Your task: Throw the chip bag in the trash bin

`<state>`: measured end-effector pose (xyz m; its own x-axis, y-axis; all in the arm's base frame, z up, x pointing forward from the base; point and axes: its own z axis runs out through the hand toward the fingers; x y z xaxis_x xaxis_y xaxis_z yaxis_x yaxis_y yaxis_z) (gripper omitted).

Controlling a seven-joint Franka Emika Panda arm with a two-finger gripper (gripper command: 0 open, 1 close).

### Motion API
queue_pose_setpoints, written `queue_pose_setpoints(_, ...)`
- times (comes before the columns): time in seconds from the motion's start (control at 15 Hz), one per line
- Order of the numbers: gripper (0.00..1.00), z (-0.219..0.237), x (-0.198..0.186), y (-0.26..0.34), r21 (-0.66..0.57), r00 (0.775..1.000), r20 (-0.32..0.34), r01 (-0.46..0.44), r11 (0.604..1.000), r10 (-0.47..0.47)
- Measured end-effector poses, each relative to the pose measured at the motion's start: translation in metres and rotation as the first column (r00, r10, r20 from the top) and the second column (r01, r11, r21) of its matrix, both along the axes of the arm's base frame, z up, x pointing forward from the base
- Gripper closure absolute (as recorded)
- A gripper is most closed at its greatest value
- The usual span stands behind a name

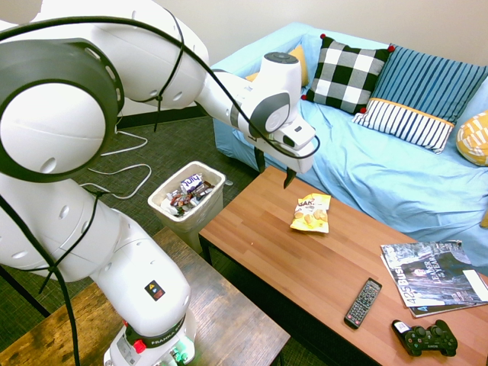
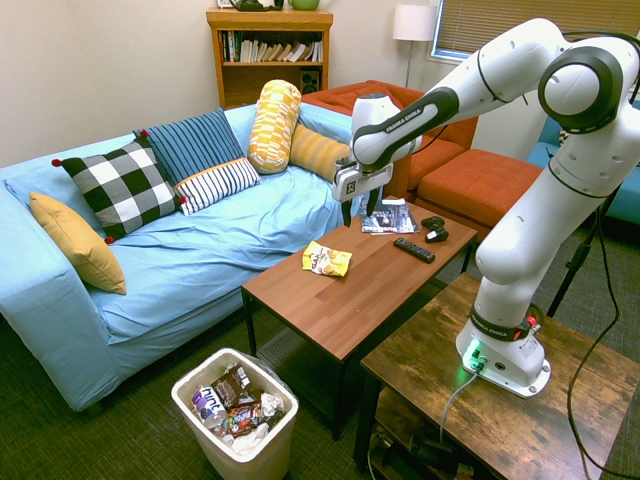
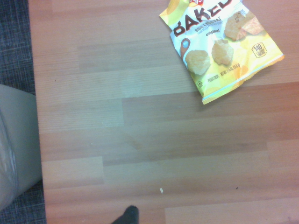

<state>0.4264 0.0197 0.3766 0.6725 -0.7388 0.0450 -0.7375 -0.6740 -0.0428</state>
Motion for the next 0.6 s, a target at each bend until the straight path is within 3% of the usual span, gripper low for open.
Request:
queue_pose_setpoints(0.27,0.00,-0.016,0.009,0.004,-0.027,0.999,-0.011,0.032,0.999,-0.033)
queue_pose_setpoints(0.47,0.00,-0.056,0.039,0.005,-0.060,0.991,0.012,0.132,0.989,-0.132)
queue_pose_setpoints(0.6,0.00,-0.091,0.069,-0.006,-0.092,0.974,0.029,0.226,0.970,-0.225)
